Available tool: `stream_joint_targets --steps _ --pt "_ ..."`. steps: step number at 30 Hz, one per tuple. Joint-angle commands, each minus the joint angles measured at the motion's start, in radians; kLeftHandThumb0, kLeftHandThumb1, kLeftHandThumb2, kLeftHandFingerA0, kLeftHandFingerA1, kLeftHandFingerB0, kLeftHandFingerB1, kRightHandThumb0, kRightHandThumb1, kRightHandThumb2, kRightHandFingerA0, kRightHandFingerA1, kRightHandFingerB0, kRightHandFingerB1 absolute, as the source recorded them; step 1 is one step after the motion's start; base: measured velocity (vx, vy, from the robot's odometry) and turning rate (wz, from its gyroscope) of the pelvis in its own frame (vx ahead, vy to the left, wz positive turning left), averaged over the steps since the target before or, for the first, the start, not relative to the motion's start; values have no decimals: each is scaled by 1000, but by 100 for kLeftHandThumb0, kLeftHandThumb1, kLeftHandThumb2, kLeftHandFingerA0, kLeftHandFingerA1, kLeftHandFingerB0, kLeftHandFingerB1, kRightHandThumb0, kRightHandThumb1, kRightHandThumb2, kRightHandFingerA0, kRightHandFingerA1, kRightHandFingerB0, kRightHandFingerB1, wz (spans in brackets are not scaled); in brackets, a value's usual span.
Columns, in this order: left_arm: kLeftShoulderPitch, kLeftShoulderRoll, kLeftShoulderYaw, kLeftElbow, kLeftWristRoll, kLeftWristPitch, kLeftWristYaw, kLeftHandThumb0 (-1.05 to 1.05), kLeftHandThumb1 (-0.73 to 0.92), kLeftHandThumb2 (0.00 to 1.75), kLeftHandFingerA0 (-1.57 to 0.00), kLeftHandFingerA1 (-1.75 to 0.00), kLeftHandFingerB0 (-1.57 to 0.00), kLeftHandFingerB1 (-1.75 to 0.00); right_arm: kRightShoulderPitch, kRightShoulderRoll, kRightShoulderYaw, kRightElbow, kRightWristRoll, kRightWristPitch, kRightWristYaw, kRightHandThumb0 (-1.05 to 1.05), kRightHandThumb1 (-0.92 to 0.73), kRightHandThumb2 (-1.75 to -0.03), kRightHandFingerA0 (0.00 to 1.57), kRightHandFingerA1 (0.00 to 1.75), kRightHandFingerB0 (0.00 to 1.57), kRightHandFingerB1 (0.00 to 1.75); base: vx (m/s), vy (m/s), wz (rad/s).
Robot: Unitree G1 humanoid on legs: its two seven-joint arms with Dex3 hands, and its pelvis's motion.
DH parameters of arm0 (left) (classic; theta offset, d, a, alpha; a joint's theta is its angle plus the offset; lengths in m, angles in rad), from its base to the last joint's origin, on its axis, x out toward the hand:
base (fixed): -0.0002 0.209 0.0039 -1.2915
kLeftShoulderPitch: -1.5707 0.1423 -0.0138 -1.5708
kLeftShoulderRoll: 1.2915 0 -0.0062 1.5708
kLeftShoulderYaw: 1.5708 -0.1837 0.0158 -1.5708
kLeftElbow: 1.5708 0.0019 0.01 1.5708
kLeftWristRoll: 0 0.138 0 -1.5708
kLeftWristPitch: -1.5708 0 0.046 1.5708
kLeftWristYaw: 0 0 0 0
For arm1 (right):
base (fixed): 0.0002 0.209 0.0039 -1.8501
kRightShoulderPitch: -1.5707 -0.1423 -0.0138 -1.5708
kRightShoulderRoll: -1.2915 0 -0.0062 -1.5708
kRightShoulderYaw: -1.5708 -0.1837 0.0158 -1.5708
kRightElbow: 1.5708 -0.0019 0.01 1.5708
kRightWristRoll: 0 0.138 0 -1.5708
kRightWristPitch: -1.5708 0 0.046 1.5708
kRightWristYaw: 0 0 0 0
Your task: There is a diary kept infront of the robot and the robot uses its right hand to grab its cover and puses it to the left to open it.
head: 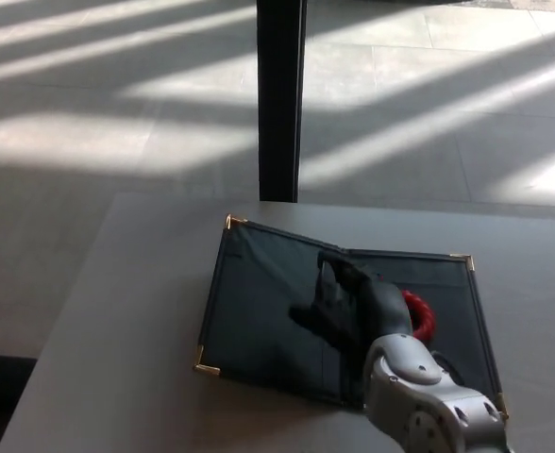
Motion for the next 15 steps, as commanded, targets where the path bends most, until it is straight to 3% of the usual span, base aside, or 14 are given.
stream_joint_targets --steps 1,2,3,10,15 --pt "22 22 12 -6 -3 9 11 -91 85 116 -50 -96 -45 -84 -104 -38 -175 -197 166 187 31 -59 -87 -67 39 60 23 45 0 0 0" --pt "25 22 12 -9 -4 11 2 -91 85 116 -50 -96 -45 -84 -101 -52 -198 -220 179 202 35 -59 -87 -67 39 60 23 45 0 0 0" --pt "24 17 12 -2 -1 2 12 -86 92 96 -48 -110 -43 -92 -80 -103 -269 -290 229 240 36 -59 -86 -67 40 57 26 44 0 0 0" --pt "25 15 44 -3 -30 8 4 -86 92 92 -47 -110 -44 -96 65 -262 -468 -460 296 253 106 -60 -86 -66 41 59 28 46 0 0 0" --pt "39 18 36 7 -13 -9 4 -87 92 95 -48 -111 -43 -91 141 -394 -658 -418 272 105 172 -55 -84 -64 43 57 33 45 0 0 0"
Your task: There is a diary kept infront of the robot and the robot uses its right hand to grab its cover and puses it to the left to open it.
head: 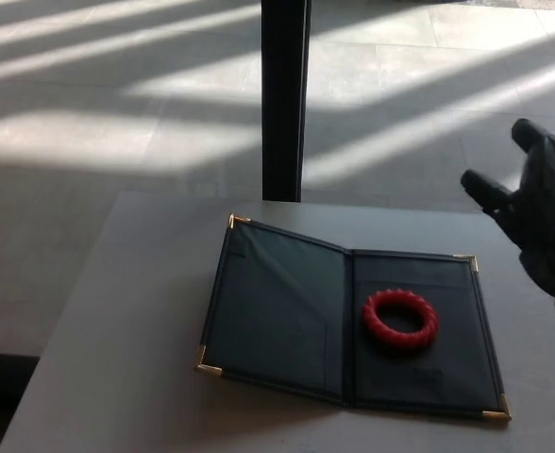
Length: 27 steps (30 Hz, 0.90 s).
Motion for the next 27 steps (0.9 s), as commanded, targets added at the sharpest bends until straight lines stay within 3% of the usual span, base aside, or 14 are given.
stream_joint_targets --steps 1,2,3,4,5,7,13,21,22,23,24,25,26,27 --pt "20 15 17 8 -9 -7 14 -87 92 95 -49 -113 -44 -93 108 -223 -262 18 67 -84 137 -56 -83 -64 46 59 36 47 0 0 0" --pt "19 18 18 9 -9 -2 13 -88 92 95 -48 -112 -42 -90 112 -256 -298 40 65 -96 145 -57 -81 -63 48 58 39 48 0 0 0" --pt "19 19 20 7 -11 4 19 -87 92 95 -49 -114 -42 -91 126 -305 -340 68 62 -108 168 -56 -64 -105 52 70 30 56 0 0 0" --pt "22 18 23 6 -13 -3 12 -88 92 95 -46 -115 -40 -93 133 -334 -371 87 66 -115 183 -55 -63 -106 53 72 30 57 0 0 0" --pt "27 17 29 3 -19 -7 5 -88 92 95 -45 -115 -40 -95 150 -372 -399 112 58 -132 206 -63 -82 -64 55 66 44 53 0 0 0" --pt "31 19 34 2 -20 -7 2 -88 92 95 -45 -115 -40 -95 155 -386 -404 123 54 -139 216 -63 -82 -64 55 66 44 53 0 0 0" --pt "50 19 22 -16 -1 -9 7 -93 92 97 -47 -102 -40 -84 261 -554 -624 376 43 -222 262 -81 -74 -62 88 77 73 72 0 0 0" --pt "50 15 26 -14 -6 -7 12 -89 92 94 -48 -113 -40 -89 374 -478 -699 499 36 -338 277 -86 -75 -63 89 90 70 88 0 0 0" --pt "49 14 25 -11 -7 -9 2 -92 84 114 -49 -96 -44 -82 390 -465 -696 521 33 -360 297 -83 -78 -64 85 93 65 90 0 0 0" --pt "47 16 26 -7 -8 -6 4 -91 92 97 -47 -102 -40 -84 407 -453 -684 541 16 -381 296 -83 -80 -65 84 92 66 91 0 0 0" --pt "47 16 21 -6 -3 -6 0 -93 85 115 -50 -96 -45 -83 412 -439 -691 562 22 -391 288 -84 -56 -101 87 95 72 90 0 0 0" --pt "50 13 23 -11 -6 -5 1 -88 92 95 -45 -109 -38 -87 416 -427 -697 582 30 -406 293 -81 -80 -62 84 98 67 96 0 0 0" --pt "52 9 28 -14 -12 -7 -1 -89 92 95 -48 -102 -42 -86 415 -410 -704 599 36 -416 277 -82 -79 -63 90 100 68 98 0 0 0" --pt "53 9 31 -14 -15 -8 -7 -93 84 114 -49 -97 -46 -85 410 -389 -710 611 39 -426 251 -83 -55 -101 90 100 73 94 0 0 0"
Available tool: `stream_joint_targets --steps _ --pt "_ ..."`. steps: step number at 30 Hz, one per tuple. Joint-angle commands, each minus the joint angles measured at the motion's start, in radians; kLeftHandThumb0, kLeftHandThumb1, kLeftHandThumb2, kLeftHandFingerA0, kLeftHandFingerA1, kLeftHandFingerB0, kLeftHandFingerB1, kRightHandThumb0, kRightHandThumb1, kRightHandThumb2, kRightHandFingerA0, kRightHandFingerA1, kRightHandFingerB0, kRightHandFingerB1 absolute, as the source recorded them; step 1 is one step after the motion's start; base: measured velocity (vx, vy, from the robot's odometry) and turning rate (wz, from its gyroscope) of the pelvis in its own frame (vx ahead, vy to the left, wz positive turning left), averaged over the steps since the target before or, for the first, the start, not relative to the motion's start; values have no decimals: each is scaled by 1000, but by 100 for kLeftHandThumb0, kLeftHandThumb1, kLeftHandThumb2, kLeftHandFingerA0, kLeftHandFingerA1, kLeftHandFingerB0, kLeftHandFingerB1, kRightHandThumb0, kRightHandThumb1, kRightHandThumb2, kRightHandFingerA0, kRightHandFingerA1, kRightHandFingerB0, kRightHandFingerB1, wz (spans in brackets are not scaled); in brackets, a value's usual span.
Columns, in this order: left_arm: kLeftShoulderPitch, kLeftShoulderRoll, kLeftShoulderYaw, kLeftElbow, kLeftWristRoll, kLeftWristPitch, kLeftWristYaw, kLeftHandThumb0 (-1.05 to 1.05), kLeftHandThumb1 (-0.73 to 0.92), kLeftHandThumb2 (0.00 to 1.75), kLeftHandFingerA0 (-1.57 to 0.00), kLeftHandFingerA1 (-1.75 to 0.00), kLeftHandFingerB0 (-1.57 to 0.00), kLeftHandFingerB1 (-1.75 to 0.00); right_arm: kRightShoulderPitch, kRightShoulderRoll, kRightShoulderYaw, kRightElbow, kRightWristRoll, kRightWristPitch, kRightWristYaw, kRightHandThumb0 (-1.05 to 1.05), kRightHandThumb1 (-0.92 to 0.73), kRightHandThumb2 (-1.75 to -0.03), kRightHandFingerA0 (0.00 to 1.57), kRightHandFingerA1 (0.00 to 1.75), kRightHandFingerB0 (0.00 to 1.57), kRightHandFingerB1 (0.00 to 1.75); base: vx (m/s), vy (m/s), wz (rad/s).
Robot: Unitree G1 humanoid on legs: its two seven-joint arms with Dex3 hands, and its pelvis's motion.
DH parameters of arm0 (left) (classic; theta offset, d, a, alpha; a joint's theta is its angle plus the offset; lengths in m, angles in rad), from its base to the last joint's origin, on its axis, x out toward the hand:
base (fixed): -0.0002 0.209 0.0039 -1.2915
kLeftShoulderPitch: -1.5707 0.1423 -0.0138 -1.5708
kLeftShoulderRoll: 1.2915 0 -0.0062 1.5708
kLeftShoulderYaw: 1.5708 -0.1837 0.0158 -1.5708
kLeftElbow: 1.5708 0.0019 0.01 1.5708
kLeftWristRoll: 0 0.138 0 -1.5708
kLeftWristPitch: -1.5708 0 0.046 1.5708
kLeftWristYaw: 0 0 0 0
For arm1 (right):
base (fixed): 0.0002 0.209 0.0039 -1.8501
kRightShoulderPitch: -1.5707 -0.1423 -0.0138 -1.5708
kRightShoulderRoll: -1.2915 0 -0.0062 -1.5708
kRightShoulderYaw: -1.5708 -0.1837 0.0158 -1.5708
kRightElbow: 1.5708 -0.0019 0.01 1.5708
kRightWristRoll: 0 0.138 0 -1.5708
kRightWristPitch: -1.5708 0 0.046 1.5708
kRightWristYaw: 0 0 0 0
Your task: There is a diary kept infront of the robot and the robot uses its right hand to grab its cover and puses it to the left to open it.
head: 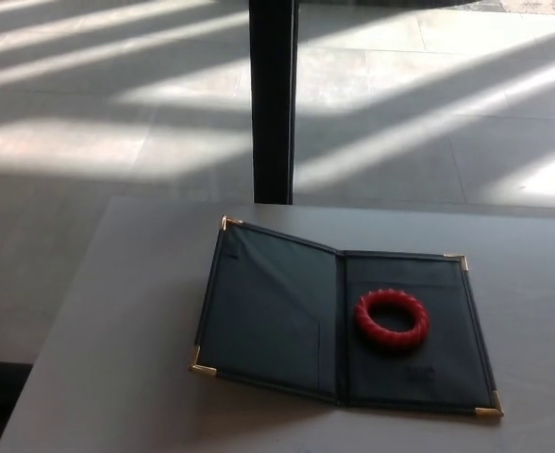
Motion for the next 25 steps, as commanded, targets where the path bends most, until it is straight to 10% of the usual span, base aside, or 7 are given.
stream_joint_targets --steps 1,2,5,9,10,13,25 --pt "14 9 13 -9 -13 -9 -8 -93 84 114 -49 -97 -46 -85 31 87 -37 107 11 -183 2 -83 -55 -101 90 100 73 94 0 0 0" --pt "9 7 16 -4 -16 -11 -7 -89 92 95 -47 -114 -40 -92 32 99 -31 140 4 -209 3 -83 -81 -62 85 106 69 103 0 0 0" --pt "1 8 14 7 -12 -9 8 -88 92 96 -48 -115 -41 -91 44 117 -15 191 -3 -245 30 -79 -59 -109 76 100 66 94 0 0 0" --pt "-4 11 28 8 -29 -15 -13 -88 92 95 -44 -117 -37 -91 75 145 29 159 -21 -236 20 -77 -84 -65 82 112 65 104 0 0 0" --pt "-11 12 31 11 -30 -14 -9 -88 92 93 -47 -115 -38 -89 80 145 40 168 -23 -250 37 -75 -63 -112 80 102 65 92 0 0 0" --pt "-13 18 4 6 7 -8 13 -85 92 97 -50 -110 -41 -87 94 148 83 196 -53 -274 26 -78 -83 -66 84 112 67 105 0 0 0" --pt "-42 11 23 19 -29 -12 -24 -86 92 96 -45 -112 -39 -90 116 152 159 156 -60 -277 -22 -75 -79 -70 96 95 76 95 0 0 0"
